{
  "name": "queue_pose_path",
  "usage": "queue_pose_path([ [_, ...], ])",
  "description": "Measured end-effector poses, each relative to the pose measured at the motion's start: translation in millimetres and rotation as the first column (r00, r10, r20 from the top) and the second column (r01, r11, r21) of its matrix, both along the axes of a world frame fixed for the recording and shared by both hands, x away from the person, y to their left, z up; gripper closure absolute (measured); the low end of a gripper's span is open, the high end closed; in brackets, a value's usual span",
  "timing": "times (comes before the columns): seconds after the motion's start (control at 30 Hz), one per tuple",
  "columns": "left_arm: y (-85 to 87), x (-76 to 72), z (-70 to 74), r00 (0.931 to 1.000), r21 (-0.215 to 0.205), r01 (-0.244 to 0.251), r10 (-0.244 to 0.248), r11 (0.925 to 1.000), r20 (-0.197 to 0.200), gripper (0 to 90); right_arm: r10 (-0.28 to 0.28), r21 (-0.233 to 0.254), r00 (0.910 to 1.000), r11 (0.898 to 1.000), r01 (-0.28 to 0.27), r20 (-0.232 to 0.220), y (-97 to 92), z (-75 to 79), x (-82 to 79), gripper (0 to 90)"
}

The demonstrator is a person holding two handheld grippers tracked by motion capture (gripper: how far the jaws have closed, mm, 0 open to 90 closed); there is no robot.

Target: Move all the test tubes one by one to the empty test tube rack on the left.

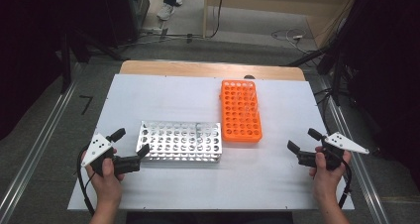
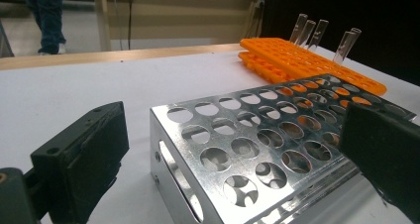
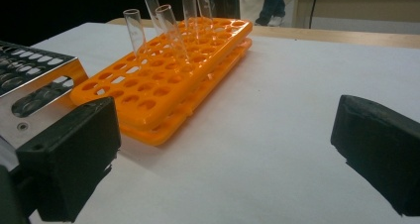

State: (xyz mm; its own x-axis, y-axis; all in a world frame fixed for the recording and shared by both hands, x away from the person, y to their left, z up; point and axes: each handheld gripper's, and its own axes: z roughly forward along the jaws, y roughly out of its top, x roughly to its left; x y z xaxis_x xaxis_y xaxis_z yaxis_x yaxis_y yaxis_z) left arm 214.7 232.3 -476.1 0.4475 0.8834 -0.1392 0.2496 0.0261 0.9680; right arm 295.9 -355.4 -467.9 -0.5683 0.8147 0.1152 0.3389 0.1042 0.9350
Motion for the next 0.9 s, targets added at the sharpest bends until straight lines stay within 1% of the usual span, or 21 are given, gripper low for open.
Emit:
queue_pose_path([
  [0.1,-1.8,-1.1,1.3,1.0,0.009,0.004,-0.004,1.0,-0.002,0.0,0.003,0.015,1.0,1.0,-0.003,0.003,1.1,6.9,-1.5,0.0],
  [0.17,-3.0,-1.6,2.5,1.0,0.013,0.004,-0.004,0.9999,0.001,0.0,0.011,0.014,0.9999,1.0,-0.011,0.006,1.7,9.8,-1.2,0.0],
  [0.23,-4.2,-2.3,3.7,1.0,0.011,0.008,-0.008,0.9999,-0.001,0.0,0.015,0.011,0.9999,1.0,-0.015,0.004,6.2,18.5,-2.0,0.0],
  [0.27,-4.2,-2.3,3.7,1.0,0.011,0.008,-0.008,0.9999,-0.001,0.0,0.024,0.011,0.9996,1.0,-0.024,0.015,7.5,21.3,-1.9,0.0],
  [0.37,-6.2,-2.1,4.8,1.0,0.017,0.009,-0.009,0.9998,0.001,0.0,0.026,-0.004,0.9996,1.0,-0.026,0.012,14.4,31.6,-1.2,0.0],
  [0.47,-7.9,-1.9,5.0,0.9999,0.016,0.012,-0.012,0.9998,-0.003,0.0,0.044,-0.014,0.999,0.999,-0.044,0.007,22.3,39.8,1.6,0.0],
  [0.6,-8.9,-1.8,5.3,0.9999,0.013,0.017,-0.017,0.9998,-0.002,0.0,0.088,-0.025,0.996,0.996,-0.088,-0.014,34.2,45.0,11.7,0.0],
  [0.63,-9.0,-1.8,5.2,0.9999,0.013,0.016,-0.016,0.9998,-0.003,0.0,0.094,-0.027,0.9954,0.995,-0.095,-0.018,37.5,45.7,14.9,0.5],
  [0.67,-8.9,-1.8,5.0,0.9998,0.012,0.017,-0.017,0.9998,-0.006,0.0,0.094,-0.027,0.9954,0.995,-0.095,-0.018,37.5,45.7,14.9,0.5],
  [0.7,-9.1,-1.8,4.9,0.9998,0.008,0.018,-0.017,0.9998,-0.007,0.0,0.099,-0.024,0.995,0.995,-0.099,-0.019,44.0,47.2,21.1,2.9],
  [0.73,-9.4,-2.0,5.2,0.9998,0.006,0.018,-0.018,0.9998,-0.007,0.0,0.099,-0.024,0.995,0.995,-0.099,-0.019,44.0,47.2,21.1,2.9],
  [0.77,-9.5,-2.2,5.5,0.9998,0.008,0.017,-0.017,0.9998,-0.004,0.0,0.11,-0.025,0.9937,0.994,-0.11,-0.022,50.4,48.7,28.4,4.6],
  [0.8,-9.7,-2.4,5.7,0.9998,0.005,0.018,-0.018,0.9998,-0.003,0.0,0.11,-0.025,0.9937,0.994,-0.11,-0.022,50.4,48.7,28.4,4.6],
  [0.83,-9.8,-2.5,6.0,0.9998,0.003,0.019,-0.019,0.9998,-0.003,0.0,0.109,-0.031,0.9936,0.993,-0.11,-0.031,57.3,49.4,36.3,9.9],
  [0.9,-10.0,-2.4,5.9,0.9998,-0.001,0.019,-0.019,0.9998,-0.004,0.0,0.099,-0.039,0.9943,0.994,-0.101,-0.039,63.3,48.2,43.7,16.4],
])
